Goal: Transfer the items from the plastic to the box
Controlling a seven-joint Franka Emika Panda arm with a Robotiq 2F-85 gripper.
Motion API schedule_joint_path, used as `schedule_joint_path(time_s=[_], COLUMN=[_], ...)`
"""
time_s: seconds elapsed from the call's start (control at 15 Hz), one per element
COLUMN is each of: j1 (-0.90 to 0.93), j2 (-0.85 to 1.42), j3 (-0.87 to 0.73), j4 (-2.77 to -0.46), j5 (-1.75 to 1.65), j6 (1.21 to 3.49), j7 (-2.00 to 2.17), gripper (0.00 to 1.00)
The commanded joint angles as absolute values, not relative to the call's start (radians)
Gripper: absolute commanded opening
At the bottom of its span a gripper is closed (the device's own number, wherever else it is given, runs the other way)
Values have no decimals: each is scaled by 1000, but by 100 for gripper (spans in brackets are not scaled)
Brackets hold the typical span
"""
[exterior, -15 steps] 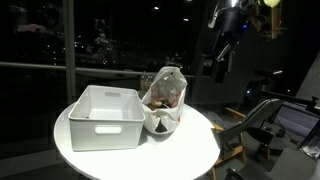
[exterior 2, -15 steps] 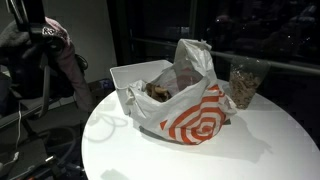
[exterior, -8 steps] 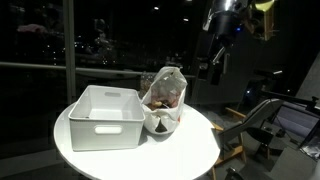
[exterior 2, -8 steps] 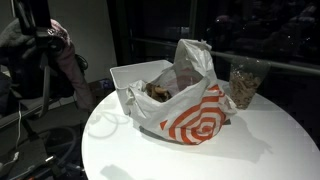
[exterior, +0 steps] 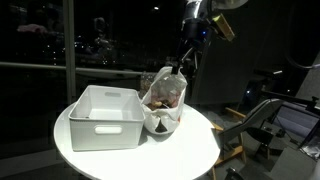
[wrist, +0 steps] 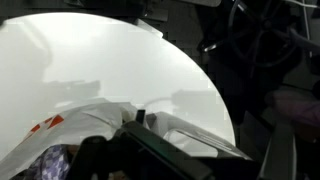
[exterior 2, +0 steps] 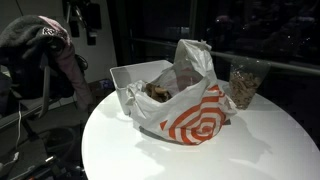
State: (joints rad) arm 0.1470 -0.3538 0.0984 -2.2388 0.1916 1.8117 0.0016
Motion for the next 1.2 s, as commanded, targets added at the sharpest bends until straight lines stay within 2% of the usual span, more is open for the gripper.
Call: schedule_joint_path(time_s=[0.0,0.47,1.13], j1=[101,78,147], j2=[-172,88,337], j3=[98,90,17], j4=[-2123,-2074,-2051], j5=[141,7,-219], j6=[1937,2242,2470], j7=[36,180,419], gripper=[100,100,100])
